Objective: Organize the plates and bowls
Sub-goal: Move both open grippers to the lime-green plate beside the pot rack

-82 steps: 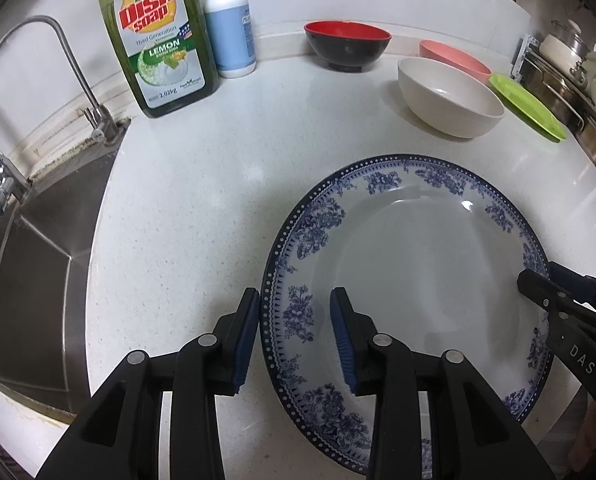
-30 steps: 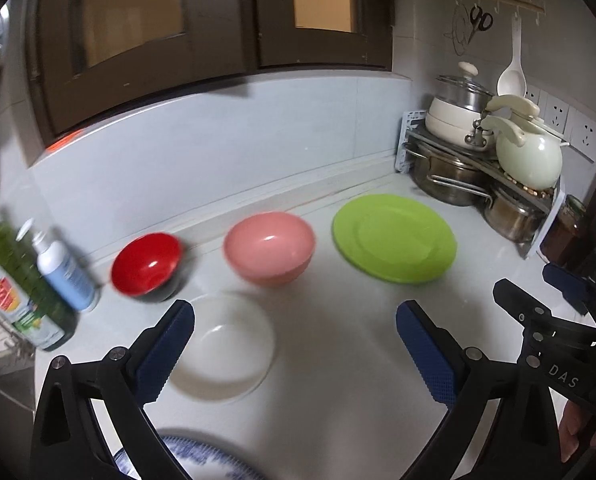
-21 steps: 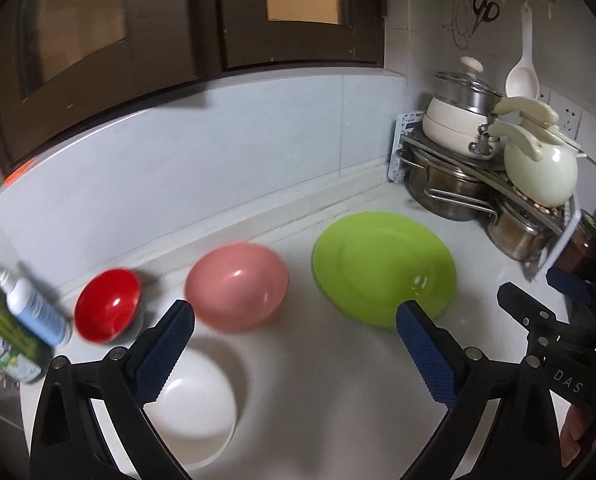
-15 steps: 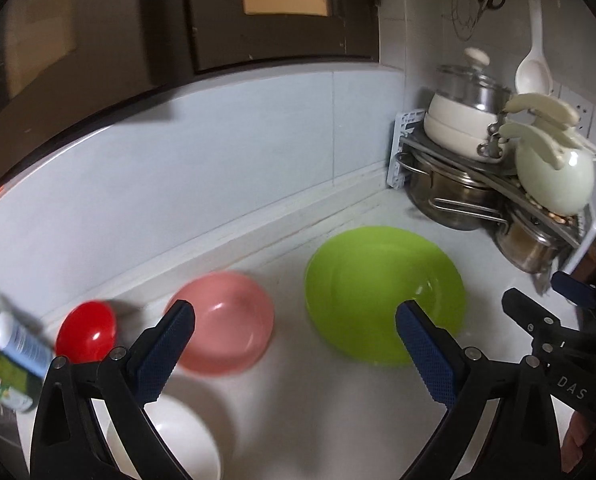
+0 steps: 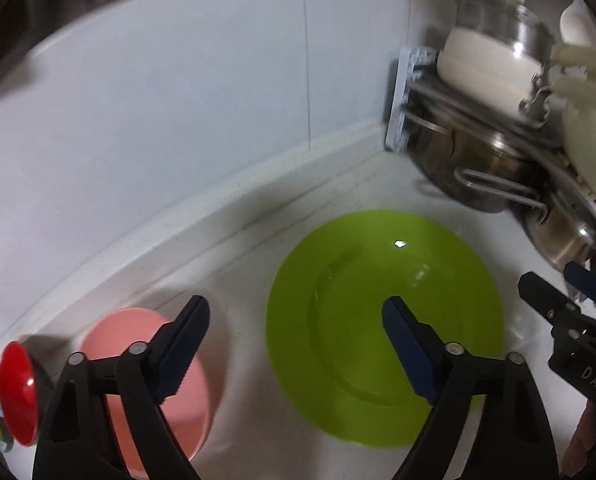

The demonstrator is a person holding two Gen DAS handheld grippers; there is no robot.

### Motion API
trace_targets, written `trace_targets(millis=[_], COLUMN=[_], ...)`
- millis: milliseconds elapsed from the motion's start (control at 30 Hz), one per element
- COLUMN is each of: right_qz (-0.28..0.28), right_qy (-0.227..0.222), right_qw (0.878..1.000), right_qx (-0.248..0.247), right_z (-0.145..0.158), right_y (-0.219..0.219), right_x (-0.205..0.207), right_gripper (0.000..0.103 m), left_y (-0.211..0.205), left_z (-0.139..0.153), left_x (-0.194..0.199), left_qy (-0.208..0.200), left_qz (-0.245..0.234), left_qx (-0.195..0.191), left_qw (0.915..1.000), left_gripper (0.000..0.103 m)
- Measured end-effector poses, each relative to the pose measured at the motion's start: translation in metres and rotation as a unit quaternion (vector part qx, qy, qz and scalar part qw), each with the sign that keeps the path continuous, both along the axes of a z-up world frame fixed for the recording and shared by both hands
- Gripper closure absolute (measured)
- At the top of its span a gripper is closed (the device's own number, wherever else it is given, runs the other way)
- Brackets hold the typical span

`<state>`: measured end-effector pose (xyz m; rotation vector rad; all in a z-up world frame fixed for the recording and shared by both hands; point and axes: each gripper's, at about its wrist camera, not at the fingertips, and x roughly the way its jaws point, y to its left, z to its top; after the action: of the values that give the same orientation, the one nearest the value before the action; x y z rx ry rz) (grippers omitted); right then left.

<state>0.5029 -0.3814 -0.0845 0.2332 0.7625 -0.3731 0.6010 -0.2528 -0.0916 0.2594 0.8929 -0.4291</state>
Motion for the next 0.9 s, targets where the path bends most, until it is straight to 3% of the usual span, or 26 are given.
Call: trace_targets(millis=[300,367,600,900], right_qz=[-0.002,-0.002,-0.002,0.003], right_qy=[0.037,0.047,0.079,0.097], right_qw=[0.999,0.998,0.995,0.993], right_qx=[0.019,0.031,0.066,0.073], right_z=[-0.031,-0.038,-0.059,-0.074], right_y=[-0.018,-0.019,-0.023,-0.024], right_x=[0.035,0.039,0.05,0.055], right_gripper=[0.024,0.028,0.036,0.045], left_y=[-0.012,-0.012,-0.014,-0.022], left_z=[-0.042,-0.047,-0.058,-0.063], left_x=[0.032,0.036,0.041,0.046], left_qy=[0.068,0.08,0.099,0.093], left_qz=[0.007,0.01,0.012,0.01], left_qx=[0.026,0.027,0.047,0.067], left_qw=[0.9973,0.9964,0.9939,0.9934], left_gripper=[0.03,0.033,0.044,0.054])
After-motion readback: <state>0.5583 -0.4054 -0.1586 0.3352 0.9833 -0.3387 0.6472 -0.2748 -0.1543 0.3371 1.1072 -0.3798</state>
